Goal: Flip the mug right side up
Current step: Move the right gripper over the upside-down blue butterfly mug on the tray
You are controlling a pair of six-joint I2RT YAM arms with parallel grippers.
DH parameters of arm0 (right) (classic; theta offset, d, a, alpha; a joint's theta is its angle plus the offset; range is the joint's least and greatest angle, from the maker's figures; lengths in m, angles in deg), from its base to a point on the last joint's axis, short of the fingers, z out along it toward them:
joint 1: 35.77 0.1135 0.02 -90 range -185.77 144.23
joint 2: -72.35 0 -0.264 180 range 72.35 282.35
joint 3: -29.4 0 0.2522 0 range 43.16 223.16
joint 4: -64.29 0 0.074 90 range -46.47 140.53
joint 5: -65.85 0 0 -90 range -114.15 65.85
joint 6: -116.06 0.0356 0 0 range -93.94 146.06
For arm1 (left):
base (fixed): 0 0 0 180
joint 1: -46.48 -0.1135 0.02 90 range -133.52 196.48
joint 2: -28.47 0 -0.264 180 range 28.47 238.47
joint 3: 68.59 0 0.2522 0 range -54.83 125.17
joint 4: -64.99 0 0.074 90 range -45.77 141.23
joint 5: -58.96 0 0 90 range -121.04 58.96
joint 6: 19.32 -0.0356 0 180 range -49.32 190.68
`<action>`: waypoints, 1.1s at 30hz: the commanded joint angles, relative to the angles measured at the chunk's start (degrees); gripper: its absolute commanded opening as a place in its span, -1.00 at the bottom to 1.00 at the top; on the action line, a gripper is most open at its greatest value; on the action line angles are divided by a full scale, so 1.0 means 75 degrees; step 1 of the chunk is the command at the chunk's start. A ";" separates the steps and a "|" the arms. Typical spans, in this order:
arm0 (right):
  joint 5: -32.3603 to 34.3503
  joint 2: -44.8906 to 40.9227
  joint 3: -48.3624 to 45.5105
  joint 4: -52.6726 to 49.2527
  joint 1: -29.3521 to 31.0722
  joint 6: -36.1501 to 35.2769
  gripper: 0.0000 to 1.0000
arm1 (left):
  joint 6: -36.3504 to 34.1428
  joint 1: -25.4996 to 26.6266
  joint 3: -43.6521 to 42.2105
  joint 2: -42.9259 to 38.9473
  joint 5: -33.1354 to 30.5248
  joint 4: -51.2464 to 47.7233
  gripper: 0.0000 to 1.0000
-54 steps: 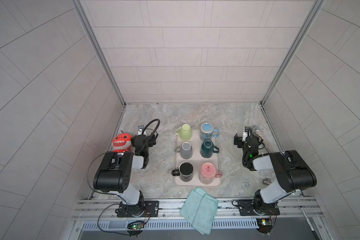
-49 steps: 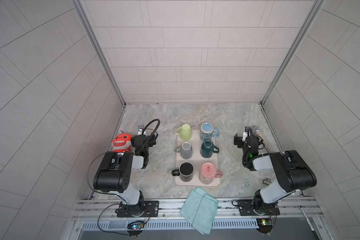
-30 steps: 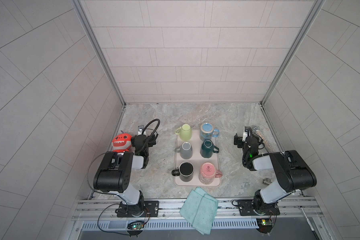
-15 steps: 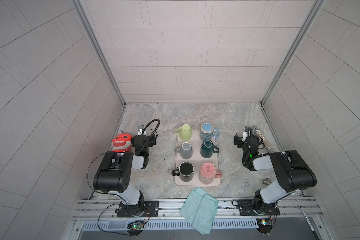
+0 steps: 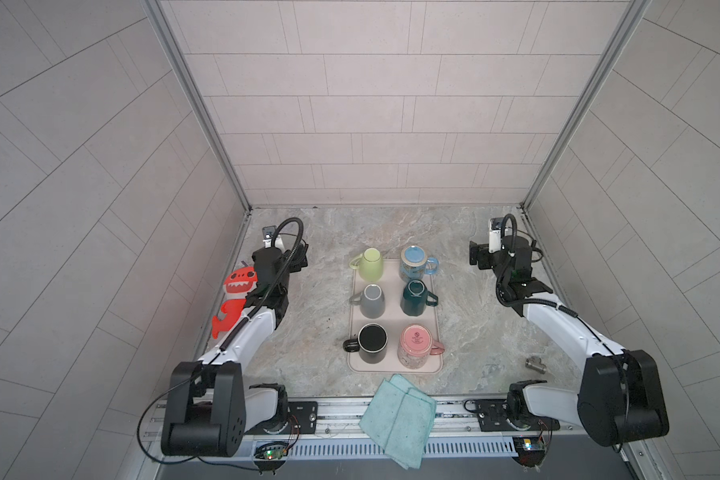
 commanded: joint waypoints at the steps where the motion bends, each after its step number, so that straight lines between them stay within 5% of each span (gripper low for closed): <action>1: -0.1436 0.0386 0.1422 -0.3982 0.0038 0.0241 0.90 | 0.0395 0.0038 0.0584 -0.0300 0.1076 -0.1748 0.88; 8: -0.3613 0.2064 0.3826 -0.7525 0.0032 0.0652 0.66 | 0.0764 0.0057 0.0966 -0.0585 0.2307 -0.2426 0.87; 11: -0.3752 0.2528 0.4099 -0.7867 0.0028 0.1072 0.67 | 0.0738 0.0099 0.1055 -0.0669 0.2299 -0.2601 0.87; 16: -0.5472 0.3429 0.4606 -0.8089 -0.0031 0.1967 0.67 | 0.0671 0.0105 0.1121 -0.0767 0.2167 -0.2804 0.86; 21: -0.6808 0.4196 0.4820 -0.7333 -0.0121 0.4014 0.67 | 0.0484 0.0109 0.1313 -0.0818 0.2112 -0.3026 0.87; 28: -0.7054 0.4270 0.4571 -0.6326 -0.0393 0.6001 0.68 | 0.0246 0.0111 0.1440 -0.0940 0.1933 -0.3266 0.87; 33: -0.7657 0.4185 0.3437 -0.4317 -0.0543 0.8282 0.69 | 0.0111 0.0105 0.1477 -0.0966 0.1920 -0.3325 0.87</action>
